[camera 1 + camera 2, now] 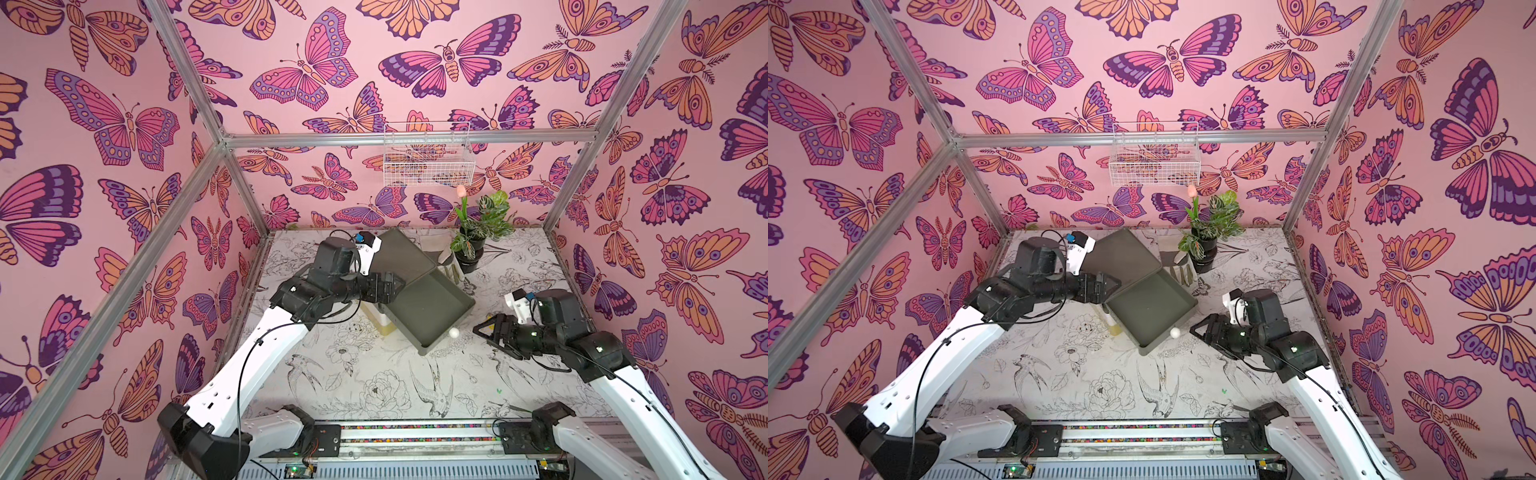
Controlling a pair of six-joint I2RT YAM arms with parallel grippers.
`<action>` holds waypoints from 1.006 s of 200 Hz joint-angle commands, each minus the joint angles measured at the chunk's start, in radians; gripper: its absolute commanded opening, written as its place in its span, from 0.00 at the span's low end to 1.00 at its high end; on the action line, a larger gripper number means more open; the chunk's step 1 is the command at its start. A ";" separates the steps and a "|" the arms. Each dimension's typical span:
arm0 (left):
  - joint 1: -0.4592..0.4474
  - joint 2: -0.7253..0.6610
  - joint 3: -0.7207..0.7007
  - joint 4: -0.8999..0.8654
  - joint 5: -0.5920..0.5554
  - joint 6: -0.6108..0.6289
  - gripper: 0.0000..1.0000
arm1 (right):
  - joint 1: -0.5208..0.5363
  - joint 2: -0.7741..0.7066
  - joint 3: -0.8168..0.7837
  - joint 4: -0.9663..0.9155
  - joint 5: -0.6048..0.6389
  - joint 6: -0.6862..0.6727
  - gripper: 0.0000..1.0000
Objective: Take the keys out of the drawer
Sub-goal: Place the key at the center of the board, then close the drawer in the storage box.
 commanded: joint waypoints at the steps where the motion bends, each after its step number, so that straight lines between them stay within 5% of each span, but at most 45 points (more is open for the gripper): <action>1: 0.032 0.066 0.037 -0.037 0.046 0.004 0.93 | 0.026 0.019 -0.045 0.102 -0.011 0.062 0.68; 85: 0.076 0.224 0.117 -0.036 0.081 0.067 0.92 | 0.115 0.095 -0.124 0.296 0.011 0.147 0.67; 201: 0.085 0.259 0.071 -0.029 0.101 0.096 0.91 | 0.169 0.195 -0.093 0.394 0.059 0.173 0.66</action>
